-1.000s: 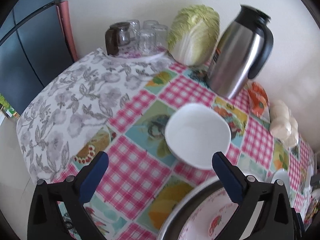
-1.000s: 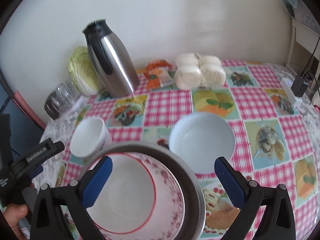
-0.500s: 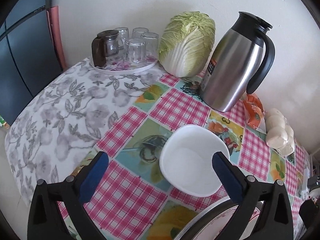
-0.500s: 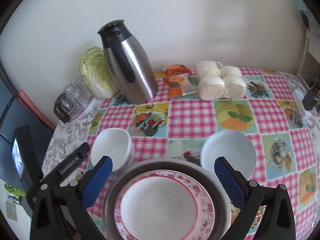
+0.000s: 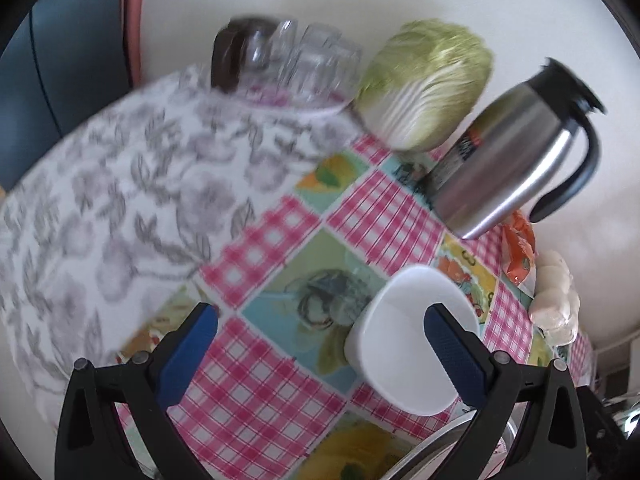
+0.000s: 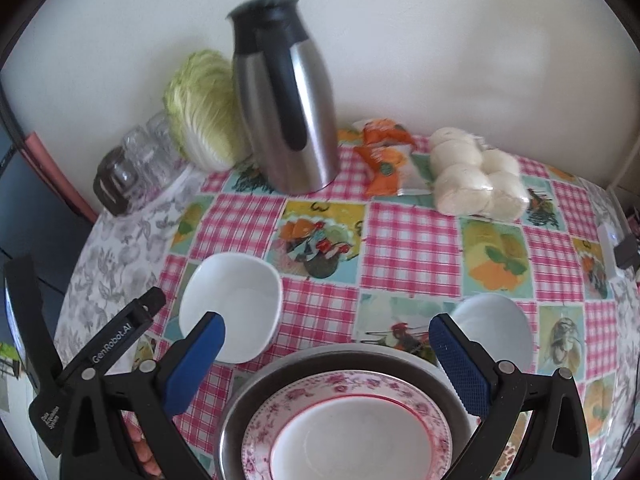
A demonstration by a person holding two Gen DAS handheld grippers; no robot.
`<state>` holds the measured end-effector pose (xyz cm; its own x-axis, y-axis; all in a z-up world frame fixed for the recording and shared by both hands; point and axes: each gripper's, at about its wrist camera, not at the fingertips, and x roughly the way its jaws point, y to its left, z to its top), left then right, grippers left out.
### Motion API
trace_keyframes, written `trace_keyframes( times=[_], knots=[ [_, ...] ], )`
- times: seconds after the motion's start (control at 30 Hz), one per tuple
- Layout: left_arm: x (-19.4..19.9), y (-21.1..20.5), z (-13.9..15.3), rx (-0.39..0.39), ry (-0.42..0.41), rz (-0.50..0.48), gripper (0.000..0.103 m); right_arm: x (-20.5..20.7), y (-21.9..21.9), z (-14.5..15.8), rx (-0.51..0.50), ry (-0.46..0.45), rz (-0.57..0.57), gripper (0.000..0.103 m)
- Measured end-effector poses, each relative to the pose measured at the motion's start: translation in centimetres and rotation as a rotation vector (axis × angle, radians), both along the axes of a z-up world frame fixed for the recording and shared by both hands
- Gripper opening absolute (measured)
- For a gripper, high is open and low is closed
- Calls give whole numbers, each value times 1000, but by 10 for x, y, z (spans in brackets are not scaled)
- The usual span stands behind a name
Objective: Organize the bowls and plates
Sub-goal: 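Move both grippers toward the rim of the white square bowl, then close both grippers on the white square bowl rim and lift it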
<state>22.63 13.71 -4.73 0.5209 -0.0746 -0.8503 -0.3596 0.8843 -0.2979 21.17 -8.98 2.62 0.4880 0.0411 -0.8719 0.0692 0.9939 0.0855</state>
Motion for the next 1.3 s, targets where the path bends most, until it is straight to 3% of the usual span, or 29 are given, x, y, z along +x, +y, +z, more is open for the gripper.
trace_keyframes(
  times=[0.1,0.13,0.2,0.27,0.33,0.47,0.67,0.87,1.0,1.13,1.3],
  knots=[
    [3,2,-12,-46,19,-14,101,15,17,-15,-33,32,31,103],
    [4,2,-16,-70,24,-16,96,17,21,-18,-45,37,34,101],
    [6,4,-23,-101,37,-17,85,25,31,-28,-67,54,45,93],
    [10,4,-31,-124,49,-20,74,31,39,-38,-82,75,52,77],
    [14,3,-38,-147,57,-35,70,37,44,-48,-90,95,42,71],
    [22,-1,-44,-161,56,-64,60,47,53,-68,-112,132,34,47],
    [34,-11,-54,-177,74,-113,37,57,58,-84,-112,159,29,29],
    [41,-15,-68,-188,114,-129,30,65,59,-95,-88,192,17,10],
    [43,-16,-75,-201,126,-135,27,66,59,-99,-82,199,13,10],
    [41,-15,-78,-240,115,-128,13,67,59,-98,-62,192,21,9],
    [37,-10,-75,-210,120,-112,12,65,64,-96,-29,177,46,8]
  ],
)
